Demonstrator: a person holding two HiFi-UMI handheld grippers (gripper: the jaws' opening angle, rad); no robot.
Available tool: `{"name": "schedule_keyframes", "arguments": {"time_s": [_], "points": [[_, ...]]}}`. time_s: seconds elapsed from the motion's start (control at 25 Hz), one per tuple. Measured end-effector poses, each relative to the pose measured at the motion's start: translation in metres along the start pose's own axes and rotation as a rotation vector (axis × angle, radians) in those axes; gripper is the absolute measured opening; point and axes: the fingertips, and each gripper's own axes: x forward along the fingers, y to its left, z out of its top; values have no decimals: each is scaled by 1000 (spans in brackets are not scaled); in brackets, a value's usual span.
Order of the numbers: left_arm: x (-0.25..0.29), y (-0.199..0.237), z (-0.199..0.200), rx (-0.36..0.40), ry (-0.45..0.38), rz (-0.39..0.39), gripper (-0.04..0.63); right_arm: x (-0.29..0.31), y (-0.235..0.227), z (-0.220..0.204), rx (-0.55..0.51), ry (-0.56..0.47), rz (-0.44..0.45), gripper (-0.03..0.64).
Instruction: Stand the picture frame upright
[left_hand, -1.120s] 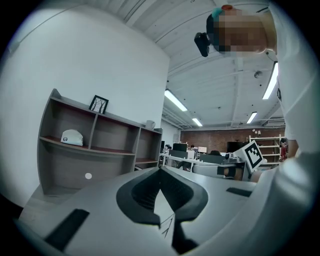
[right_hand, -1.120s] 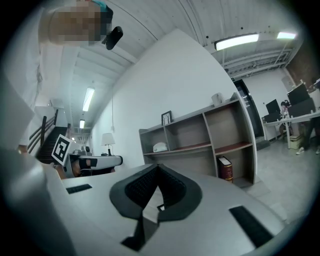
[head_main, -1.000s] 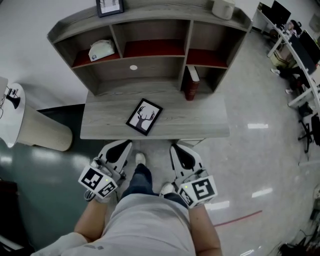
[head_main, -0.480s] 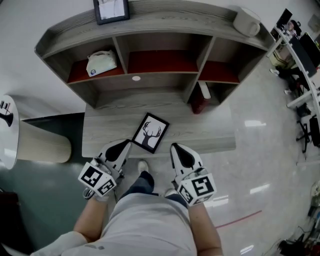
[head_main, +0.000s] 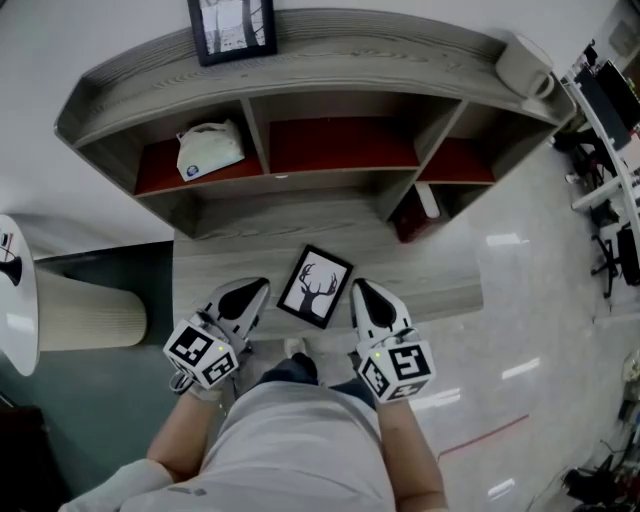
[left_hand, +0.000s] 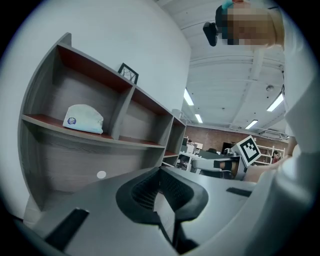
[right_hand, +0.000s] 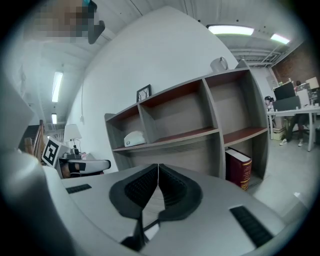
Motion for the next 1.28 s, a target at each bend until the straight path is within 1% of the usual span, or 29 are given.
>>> {"name": "schedule_keyframes", "arguments": {"time_s": [0.12,0.28,0.4,0.48,0.68,0.96,1.08,1.16,1.28], "points": [[5,19,-2,10,25,-13,15,19,-1,-3,13,11,-35,18],[12,33,-6,39,72,-57,17,36,-4,-12,31,48,-99,18],[18,45,-13,19,99,-73,17,45,-8,-26,44,91,-136,20],[23,51,-21,3,118,-71,17,47,-13,-38,56,114,-162,20],[40,56,-49,6,202,-67,18,48,-33,-70,101,162,-236,20],[63,67,-95,-26,309,-59,21,51,-58,-120,165,246,-289,20],[72,73,-115,-40,356,-47,40,55,-68,-144,174,285,-312,21],[79,76,-125,-41,379,-37,68,59,-72,-160,186,316,-312,21],[88,79,-141,-44,415,-25,80,65,-75,-183,211,355,-311,21]]}}
